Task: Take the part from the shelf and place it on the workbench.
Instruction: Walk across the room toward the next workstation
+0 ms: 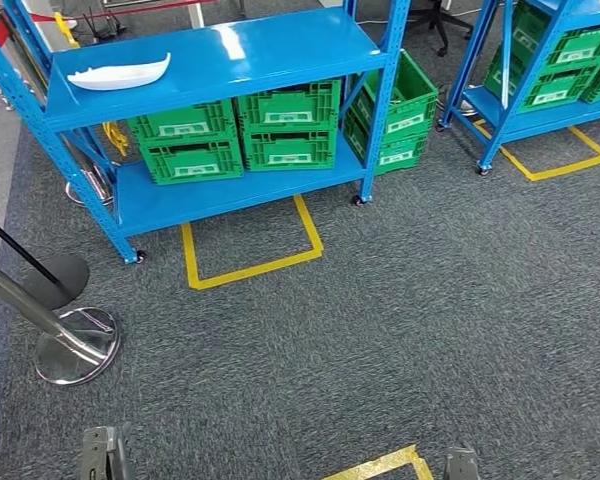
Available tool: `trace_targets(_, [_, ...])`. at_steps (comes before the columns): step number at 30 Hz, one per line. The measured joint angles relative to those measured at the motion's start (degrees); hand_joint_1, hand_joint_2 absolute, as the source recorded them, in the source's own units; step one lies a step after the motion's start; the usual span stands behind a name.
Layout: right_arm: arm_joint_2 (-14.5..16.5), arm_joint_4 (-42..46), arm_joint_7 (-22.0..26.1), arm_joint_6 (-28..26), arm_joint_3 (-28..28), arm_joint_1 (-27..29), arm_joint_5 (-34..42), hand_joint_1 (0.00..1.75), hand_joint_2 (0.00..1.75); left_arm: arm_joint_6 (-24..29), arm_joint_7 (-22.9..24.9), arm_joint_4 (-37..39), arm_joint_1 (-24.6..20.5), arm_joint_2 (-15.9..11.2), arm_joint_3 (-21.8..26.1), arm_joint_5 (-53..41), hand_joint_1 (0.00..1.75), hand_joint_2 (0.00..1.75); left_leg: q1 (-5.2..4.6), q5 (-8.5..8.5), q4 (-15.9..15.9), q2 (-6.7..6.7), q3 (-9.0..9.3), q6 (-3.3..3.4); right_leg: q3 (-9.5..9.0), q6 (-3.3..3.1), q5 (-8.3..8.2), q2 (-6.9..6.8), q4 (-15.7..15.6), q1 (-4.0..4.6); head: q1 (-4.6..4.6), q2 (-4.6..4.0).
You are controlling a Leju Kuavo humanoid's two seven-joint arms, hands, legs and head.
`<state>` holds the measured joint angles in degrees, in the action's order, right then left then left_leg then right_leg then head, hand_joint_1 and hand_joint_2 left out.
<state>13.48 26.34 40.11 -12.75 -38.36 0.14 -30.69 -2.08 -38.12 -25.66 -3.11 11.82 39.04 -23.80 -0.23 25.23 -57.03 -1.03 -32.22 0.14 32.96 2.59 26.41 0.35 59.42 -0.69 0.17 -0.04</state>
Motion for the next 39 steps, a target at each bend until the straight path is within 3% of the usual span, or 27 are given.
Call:
trace_targets(4, [0.03, 0.09, 0.01, -0.04, -0.2, 0.12, 0.11, 0.0, 0.0, 0.02, -0.07, 0.0, -0.03, -0.05, 0.16, -0.06, 0.0, 0.0, 0.14, 0.87, -1.06, 0.09, -0.49, -1.1, -0.34, -1.23, 0.19, 0.08, -0.29, -0.05, -0.18, 0.0])
trace_targets(6, [0.03, 0.16, 0.02, -0.03, -0.26, 0.05, 0.09, 0.0, 0.0, 0.02, -0.13, -0.01, -0.12, -0.09, 0.22, -0.1, 0.0, 0.0, 0.27, 3.57, -6.26, 0.26, -3.05, -1.75, -0.55, -1.74, 0.29, -0.04, -0.41, -0.18, -0.47, 0.0])
trace_targets(8, [0.04, 0.19, 0.01, -0.01, -0.26, 0.07, 0.11, 0.0, 0.0, 0.02, -0.15, -0.01, -0.07, -0.06, 0.26, -0.22, 0.0, 0.0, 0.39, 6.34, -13.8, 0.3, -7.21, -2.12, -0.71, -2.02, 0.53, -0.16, -0.4, -0.18, -0.59, 0.0])
trace_targets(9, [0.05, 0.22, 0.0, -0.01, -0.27, 0.11, 0.14, 0.0, 0.0, 0.03, -0.15, 0.0, 0.02, -0.05, 0.28, -0.29, 0.0, 0.0, 0.44, 6.52, -15.97, 0.3, -8.61, -2.18, -0.85, -2.07, 0.67, -0.18, -0.4, -0.18, -0.59, 0.0])
trace_targets(10, [0.05, 0.25, -0.01, -0.01, -0.29, 0.15, 0.16, 0.0, 0.0, 0.04, -0.15, 0.0, 0.1, -0.04, 0.31, -0.37, 0.0, 0.0, 0.48, 5.5, -16.0, 0.31, -8.99, -2.16, -1.07, -2.06, 0.85, -0.16, -0.39, -0.18, -0.59, 0.0])
trace_targets(12, [0.08, 0.3, 0.0, -0.01, -0.31, 0.16, 0.15, 0.0, 0.0, 0.09, -0.15, -0.01, 0.13, -0.08, 0.37, -0.45, 0.0, 0.0, 0.53, 1.02, -10.02, 0.4, -6.59, -1.97, -1.77, -1.81, 1.33, -0.09, -0.4, -0.24, -0.6, 0.0])
trace_targets(14, [0.11, 0.31, 0.01, -0.01, -0.31, 0.11, 0.13, 0.0, 0.0, 0.11, -0.15, -0.02, 0.0, -0.09, 0.4, -0.51, 0.0, 0.0, 0.4, -1.72, -3.12, 0.62, -3.4, -1.68, -2.19, -1.24, 1.95, -0.03, -0.33, -0.08, -0.61, 0.0])
trace_targets(16, [0.12, 0.32, 0.02, -0.01, -0.3, 0.07, 0.1, 0.0, 0.0, 0.11, -0.17, -0.02, -0.07, -0.04, 0.42, -0.55, 0.0, 0.0, 0.19, -1.46, -0.75, 0.7, -2.28, -1.14, -2.14, -0.6, 2.36, -0.03, -0.55, 0.1, -0.57, 0.0])
trace_targets(19, [0.12, 0.4, 0.02, -0.02, -0.28, 0.0, 0.08, 0.0, 0.0, 0.13, -0.21, -0.05, 0.05, 0.06, 0.48, -0.55, 0.0, 0.0, 0.33, -1.1, -0.1, 0.59, -1.66, 0.06, -2.45, 0.37, 3.1, -0.12, -0.3, -0.01, -0.44, 0.0])
trace_targets(21, [0.12, 0.48, 0.02, -0.03, -0.28, -0.04, 0.08, 0.0, 0.0, 0.14, -0.23, -0.14, 0.0, 0.1, 0.54, -0.54, 0.0, 0.0, 0.47, -0.85, 0.19, 0.59, -1.01, 0.76, -0.31, 0.76, 5.5, -0.13, 4.43, -0.01, -0.12, 0.0])
trace_targets(23, [0.12, 0.48, 0.01, -0.03, -0.28, 0.04, 0.09, 0.0, 0.0, 0.1, -0.23, -0.17, 0.02, 0.16, 0.56, -0.55, 0.0, 0.0, 0.37, -0.4, 0.19, 0.57, -0.57, 1.18, 4.42, 0.91, 8.5, -0.12, 12.56, 0.03, 0.12, 0.0])
trace_targets(24, [0.13, 0.48, 0.01, -0.03, -0.28, 0.13, 0.09, 0.0, 0.0, 0.09, -0.23, -0.17, 0.08, 0.2, 0.57, -0.55, 0.0, 0.0, 0.32, -0.13, 0.18, 0.51, -0.31, 1.25, 6.4, 0.94, 8.85, -0.11, 15.3, 0.04, 0.14, 0.0])
trace_targets(25, [0.13, 0.48, 0.0, -0.03, -0.28, 0.21, 0.1, 0.0, 0.0, 0.09, -0.23, -0.17, 0.14, 0.2, 0.58, -0.55, 0.0, 0.0, 0.3, 0.16, 0.17, 0.43, 0.03, 1.25, 7.38, 0.94, 8.02, -0.12, 15.96, 0.04, 0.15, 0.0])
trace_targets(26, [0.13, 0.48, 0.0, -0.03, -0.28, 0.26, 0.11, 0.0, 0.0, 0.09, -0.24, -0.17, 0.17, 0.2, 0.59, -0.55, 0.0, 0.0, 0.3, 0.48, 0.16, 0.34, 0.48, 1.16, 7.14, 0.89, 6.02, -0.12, 14.23, 0.03, 0.15, 0.0])
trace_targets(28, [0.12, 0.48, 0.0, -0.03, -0.29, 0.25, 0.11, 0.0, 0.0, 0.08, -0.23, -0.17, 0.18, 0.23, 0.61, -0.55, 0.0, 0.0, 0.3, 1.26, 0.14, 0.23, 1.52, 0.78, 4.35, 0.71, 1.08, -0.11, 6.79, 0.02, 0.17, 0.0])
trace_targets(30, [0.14, 0.48, 0.0, -0.03, -0.28, 0.15, 0.11, 0.0, 0.0, 0.07, -0.24, -0.17, 0.11, 0.23, 0.61, -0.55, 0.0, 0.0, 0.11, 1.97, 0.0, 0.16, 2.05, 0.16, 1.86, 0.23, -1.11, 0.0, 1.24, 0.04, 0.16, 0.0])
trace_targets(33, [0.21, 0.5, -0.03, -0.05, -0.32, 0.26, 0.13, 0.0, 0.0, 0.07, -0.24, -0.2, 0.04, 0.19, 0.61, -0.56, 0.0, 0.0, 0.06, 2.32, 0.1, 0.16, 2.12, -0.58, 1.36, -0.8, -0.8, 0.14, 0.2, 0.14, -0.04, 0.0])
trace_targets(35, [0.22, 0.53, -0.01, -0.08, -0.4, 0.26, 0.11, 0.0, 0.0, 0.07, -0.24, -0.28, -0.02, 0.16, 0.61, -0.57, 0.0, 0.0, 0.18, 3.42, -1.64, 0.27, 1.34, -1.25, 1.07, -1.47, -0.64, 0.13, -0.05, 0.0, -0.26, 0.0])
trace_targets(36, [0.23, 0.54, 0.01, -0.08, -0.42, 0.2, 0.08, 0.0, 0.0, 0.07, -0.24, -0.32, -0.09, 0.15, 0.61, -0.57, 0.0, 0.0, 0.25, 4.61, -4.23, 0.33, -0.01, -1.6, 0.84, -1.77, -0.52, 0.08, -0.16, -0.11, -0.41, 0.0])
trace_targets(38, [0.24, 0.54, 0.02, -0.08, -0.43, 0.11, 0.04, 0.0, 0.0, 0.07, -0.23, -0.33, -0.1, 0.18, 0.61, -0.58, 0.0, 0.0, 0.39, 7.19, -11.75, 0.37, -4.41, -2.1, 0.49, -2.19, -0.12, -0.02, -0.19, -0.12, -0.62, 0.0])
trace_targets(39, [0.25, 0.54, 0.01, -0.08, -0.44, 0.11, 0.04, 0.0, 0.0, 0.07, -0.23, -0.33, -0.01, 0.19, 0.61, -0.6, 0.0, 0.0, 0.47, 7.64, -14.67, 0.37, -6.44, -2.2, 0.27, -2.28, 0.1, -0.03, -0.19, -0.12, -0.61, 0.0])
